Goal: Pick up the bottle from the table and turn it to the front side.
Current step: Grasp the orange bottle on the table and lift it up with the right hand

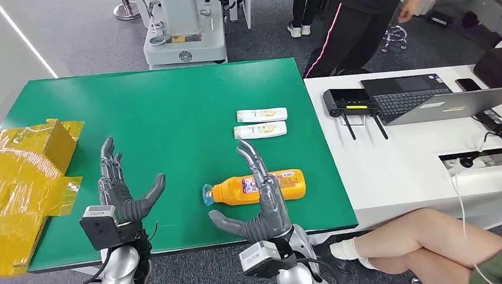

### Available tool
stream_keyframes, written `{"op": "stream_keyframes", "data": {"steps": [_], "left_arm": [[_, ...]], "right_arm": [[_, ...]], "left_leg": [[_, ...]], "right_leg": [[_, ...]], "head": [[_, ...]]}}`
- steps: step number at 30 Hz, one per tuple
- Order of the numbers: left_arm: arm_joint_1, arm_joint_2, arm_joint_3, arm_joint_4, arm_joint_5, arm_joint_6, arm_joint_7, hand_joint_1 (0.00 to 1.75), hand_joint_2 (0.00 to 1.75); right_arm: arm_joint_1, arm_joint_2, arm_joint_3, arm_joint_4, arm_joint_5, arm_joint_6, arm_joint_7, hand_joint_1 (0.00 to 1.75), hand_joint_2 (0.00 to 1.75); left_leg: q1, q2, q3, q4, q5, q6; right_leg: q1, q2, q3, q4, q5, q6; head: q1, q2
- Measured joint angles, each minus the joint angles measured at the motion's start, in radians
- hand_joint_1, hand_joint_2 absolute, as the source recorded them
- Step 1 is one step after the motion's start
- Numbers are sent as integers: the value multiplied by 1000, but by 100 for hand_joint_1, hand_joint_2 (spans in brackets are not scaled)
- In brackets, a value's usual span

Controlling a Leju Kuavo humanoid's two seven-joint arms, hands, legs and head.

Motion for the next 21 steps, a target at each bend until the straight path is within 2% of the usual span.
{"op": "stream_keyframes", "data": {"steps": [2, 4, 7, 10, 14, 17, 21], "left_arm": [[-2, 0, 4, 0, 2, -9, 2, 0, 175], [-8, 0, 11, 4, 6, -28, 5, 0, 175], [-18, 0, 18, 13, 14, -47, 7, 0, 175], [-28, 0, 23, 27, 24, -57, 0, 0, 175], [-45, 2, 34, 55, 41, -61, -12, 0, 175], [-58, 3, 41, 73, 47, -66, -15, 0, 175], [-69, -1, 44, 97, 43, -81, -14, 0, 175]], "right_arm": [[-17, -13, -3, 0, 50, 27, 34, 0, 175], [-52, -47, -13, 5, 134, 78, 85, 0, 175], [-104, -108, -31, 27, 185, 130, 111, 0, 175], [-155, -180, -46, 54, 187, 183, 130, 0, 175], [-249, -298, -50, 93, 187, 315, 165, 0, 175], [-353, -375, -44, 139, 163, 423, 176, 0, 175], [-519, -446, -13, 234, 97, 559, 186, 0, 175]], "left_leg": [[0, 0, 0, 0, 0, 0], [0, 0, 0, 0, 0, 0], [0, 0, 0, 0, 1, 1], [-1, 0, 0, 1, 1, 1], [-2, 0, 0, 1, 1, 2], [-2, 0, 0, 1, 1, 2], [-2, 0, 0, 1, 2, 3]], "right_leg": [[0, 0, 0, 0, 0, 0], [0, 0, 0, 0, 0, 0], [0, 0, 0, 0, 1, 1], [-1, 0, 0, 0, 2, 2], [-2, 0, 0, 0, 2, 3], [-2, 0, 0, 0, 3, 3], [-2, 0, 0, 0, 4, 3]], "head": [[0, 0], [0, 0], [0, 0], [0, 0], [0, 0], [0, 0], [0, 0]]}}
